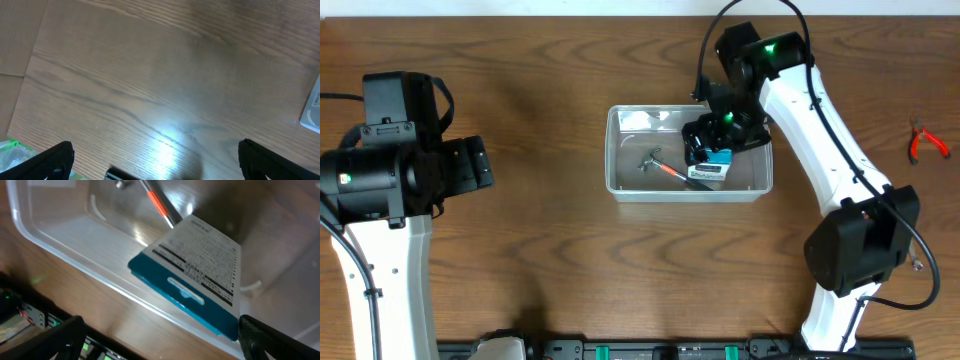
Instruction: Pack container
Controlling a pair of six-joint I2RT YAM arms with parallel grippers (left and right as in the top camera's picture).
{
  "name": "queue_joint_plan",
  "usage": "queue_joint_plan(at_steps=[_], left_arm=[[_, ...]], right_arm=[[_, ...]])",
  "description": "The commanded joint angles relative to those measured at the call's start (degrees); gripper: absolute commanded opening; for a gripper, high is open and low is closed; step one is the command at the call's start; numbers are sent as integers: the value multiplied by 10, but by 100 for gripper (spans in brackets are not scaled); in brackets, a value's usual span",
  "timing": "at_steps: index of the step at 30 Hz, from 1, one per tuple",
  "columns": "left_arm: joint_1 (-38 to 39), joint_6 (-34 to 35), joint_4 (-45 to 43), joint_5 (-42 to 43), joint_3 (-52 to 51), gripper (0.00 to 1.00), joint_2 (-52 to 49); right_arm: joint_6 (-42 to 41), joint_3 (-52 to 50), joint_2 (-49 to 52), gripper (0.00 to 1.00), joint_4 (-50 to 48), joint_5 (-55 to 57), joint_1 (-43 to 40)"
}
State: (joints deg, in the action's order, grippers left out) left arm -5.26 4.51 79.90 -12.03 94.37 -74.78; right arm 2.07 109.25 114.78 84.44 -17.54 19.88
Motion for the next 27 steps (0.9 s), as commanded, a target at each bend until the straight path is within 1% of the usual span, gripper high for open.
queue_joint_plan(at_steps=[1,3,8,14,17,24,27], left_arm=[[-3,5,2,-5,3,98,-1],[-3,5,2,-5,3,98,-1],[-3,5,2,-5,3,98,-1],[-3,5,2,-5,3,98,-1],[-3,5,2,-5,3,98,-1],[-3,5,2,-5,3,98,-1],[-3,5,2,-5,3,98,-1]], right_arm=[[-3,-3,9,99,-12,-25,16],[-3,-3,9,99,-23,-28,22],[-3,-3,9,99,-53,-87,27],[-17,-3,9,99,-93,-90,30],[-19,-3,9,99,-115,-111,31],[-18,-3,9,99,-92,-101,28],[-16,2,8,99,-66,-101,28]])
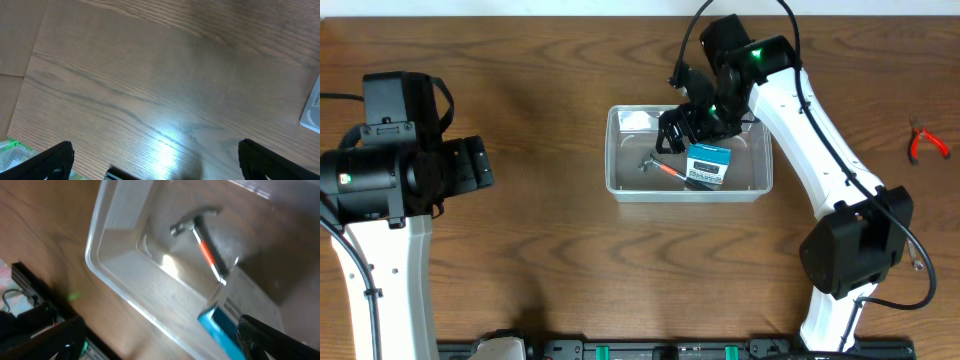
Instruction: Pack container
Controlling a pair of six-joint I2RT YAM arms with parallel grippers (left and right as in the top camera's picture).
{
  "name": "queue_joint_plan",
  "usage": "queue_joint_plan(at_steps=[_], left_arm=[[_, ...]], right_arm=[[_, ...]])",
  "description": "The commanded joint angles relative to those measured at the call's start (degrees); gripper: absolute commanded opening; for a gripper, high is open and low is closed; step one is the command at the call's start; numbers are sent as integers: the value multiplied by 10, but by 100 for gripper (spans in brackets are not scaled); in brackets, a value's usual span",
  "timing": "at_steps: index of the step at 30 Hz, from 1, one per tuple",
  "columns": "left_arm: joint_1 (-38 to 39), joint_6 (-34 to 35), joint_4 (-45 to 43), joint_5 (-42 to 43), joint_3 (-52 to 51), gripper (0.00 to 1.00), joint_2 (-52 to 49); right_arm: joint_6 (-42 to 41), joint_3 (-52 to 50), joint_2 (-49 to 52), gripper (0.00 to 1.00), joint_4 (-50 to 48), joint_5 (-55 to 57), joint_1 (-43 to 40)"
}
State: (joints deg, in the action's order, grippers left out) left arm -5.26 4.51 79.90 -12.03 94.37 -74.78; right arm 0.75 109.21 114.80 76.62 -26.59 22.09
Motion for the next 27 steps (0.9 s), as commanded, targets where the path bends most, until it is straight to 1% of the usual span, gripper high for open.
queue_joint_plan(at_steps=[1,7,10,14,17,21,27], left_arm=[[-3,5,2,-5,3,98,-1],[-3,5,-1,-5,3,98,-1],[-3,5,-4,-5,3,98,-1],[-3,5,-5,-5,3,98,-1],[-3,5,-5,-5,3,98,-1],[-3,5,-5,-5,3,98,-1],[-3,5,-5,-5,3,98,-1]], right_arm=[[-3,5,8,99,24,-11,6],[26,42,8,99,102,-13,6],[37,76,8,99,119,-16,6],[47,132,8,99,138,-54,6],[47,163,8,99,170,-47,6],[60,176,8,99,207,-47,6],[60,175,6,99,207,-49,9]])
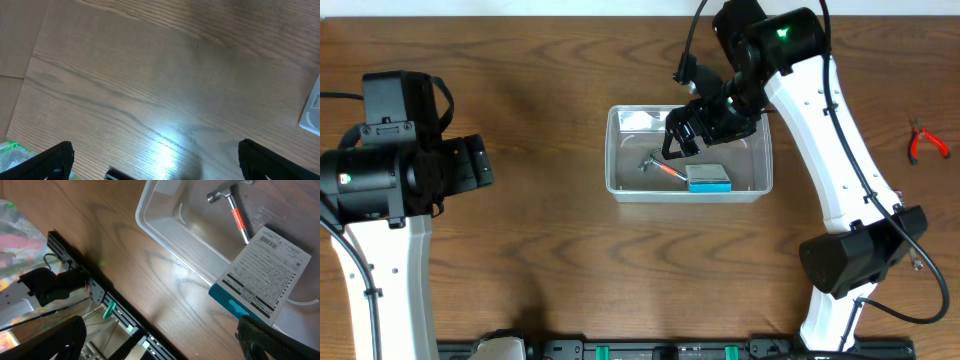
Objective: Pack container
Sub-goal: 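Raise the right gripper and move it right toward the red pliers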
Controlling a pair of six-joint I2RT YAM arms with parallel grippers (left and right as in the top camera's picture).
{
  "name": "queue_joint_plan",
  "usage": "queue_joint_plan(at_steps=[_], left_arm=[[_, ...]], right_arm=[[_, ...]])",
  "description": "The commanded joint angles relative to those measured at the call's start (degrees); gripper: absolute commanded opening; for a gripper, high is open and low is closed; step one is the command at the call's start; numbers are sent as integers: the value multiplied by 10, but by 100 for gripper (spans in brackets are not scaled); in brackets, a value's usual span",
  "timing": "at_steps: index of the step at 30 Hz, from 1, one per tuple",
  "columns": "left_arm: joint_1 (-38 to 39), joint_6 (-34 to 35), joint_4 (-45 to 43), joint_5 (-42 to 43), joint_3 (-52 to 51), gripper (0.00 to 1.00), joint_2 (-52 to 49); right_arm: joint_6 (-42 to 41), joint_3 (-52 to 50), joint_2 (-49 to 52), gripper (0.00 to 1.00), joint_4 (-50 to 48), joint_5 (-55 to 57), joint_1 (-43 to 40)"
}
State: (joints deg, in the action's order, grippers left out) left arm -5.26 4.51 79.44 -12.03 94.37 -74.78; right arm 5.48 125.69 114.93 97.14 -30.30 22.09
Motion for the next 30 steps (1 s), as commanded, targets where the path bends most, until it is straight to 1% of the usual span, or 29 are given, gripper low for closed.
queue_joint_plan(at_steps=[1,3,5,7,8,9,10,13,20,24,26,30], left_arm=[[-3,5,0,-5,3,98,-1],[-3,5,0,-5,3,98,-1],[-3,5,0,-5,3,98,-1],[-3,5,-1,-5,3,98,-1],[-3,5,-1,-5,3,98,-1],[-3,5,-1,-5,3,98,-1],[-3,5,0,-5,3,98,-1],[-3,5,0,-5,3,98,-1],[-3,5,0,-5,3,98,-1],[-3,5,0,-5,3,98,-1],[-3,5,0,-5,3,98,-1],[-3,5,-1,-5,3,98,-1]], right_arm=[[12,10,5,99,2,-3,9],[9,10,5,99,2,54,7],[-31,10,5,99,2,178,6],[-92,10,5,99,2,322,-1],[-112,10,5,99,2,369,-6],[-125,10,5,99,2,405,-14],[-128,10,5,99,2,419,-24],[-128,10,4,99,2,417,-72],[-124,10,-1,99,2,378,-227],[-95,10,-3,99,2,378,-316],[-95,10,-2,99,1,378,-361],[-94,10,-2,99,-22,355,-442]])
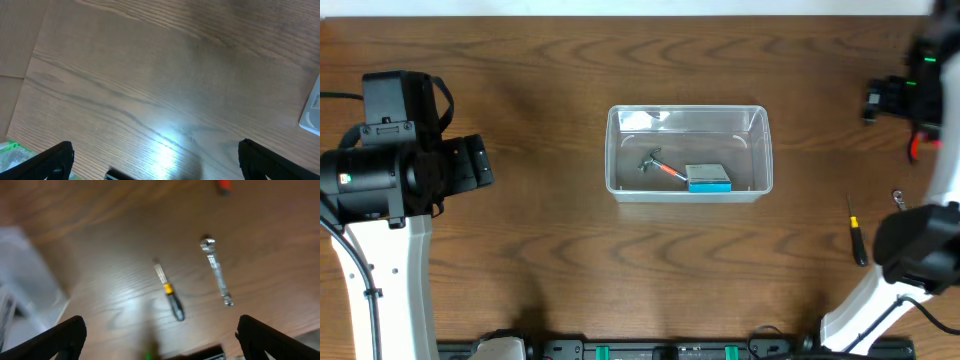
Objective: Pack container
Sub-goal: 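Raise the right gripper and move it right toward the red pliers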
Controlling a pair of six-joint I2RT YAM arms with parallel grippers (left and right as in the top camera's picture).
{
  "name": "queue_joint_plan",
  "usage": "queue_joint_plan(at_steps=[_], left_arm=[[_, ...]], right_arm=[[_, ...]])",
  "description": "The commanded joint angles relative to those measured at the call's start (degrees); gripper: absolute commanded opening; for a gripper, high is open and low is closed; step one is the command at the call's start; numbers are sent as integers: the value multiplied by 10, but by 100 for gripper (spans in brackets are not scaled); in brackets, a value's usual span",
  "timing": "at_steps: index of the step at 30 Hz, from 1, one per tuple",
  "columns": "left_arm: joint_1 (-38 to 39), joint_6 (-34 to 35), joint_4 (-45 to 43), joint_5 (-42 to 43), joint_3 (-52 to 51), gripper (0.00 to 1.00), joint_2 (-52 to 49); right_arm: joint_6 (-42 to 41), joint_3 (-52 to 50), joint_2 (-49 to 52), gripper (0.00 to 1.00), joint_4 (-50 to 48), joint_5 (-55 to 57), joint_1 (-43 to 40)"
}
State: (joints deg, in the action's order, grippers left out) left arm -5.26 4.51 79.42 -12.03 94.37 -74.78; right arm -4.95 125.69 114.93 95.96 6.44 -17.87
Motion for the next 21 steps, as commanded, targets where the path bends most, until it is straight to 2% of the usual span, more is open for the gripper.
queue_joint_plan(at_steps=[1,10,21], left_arm=[[-3,5,-3,-5,3,98,-1],[-3,5,-13,-5,3,98,-1],[-3,5,-13,-5,3,98,-1]], right_arm=[[16,9,-1,99,-22,-23,-57],[155,9,50,99,-121,-66,-107],[196,9,194,99,-159,-59,-106]])
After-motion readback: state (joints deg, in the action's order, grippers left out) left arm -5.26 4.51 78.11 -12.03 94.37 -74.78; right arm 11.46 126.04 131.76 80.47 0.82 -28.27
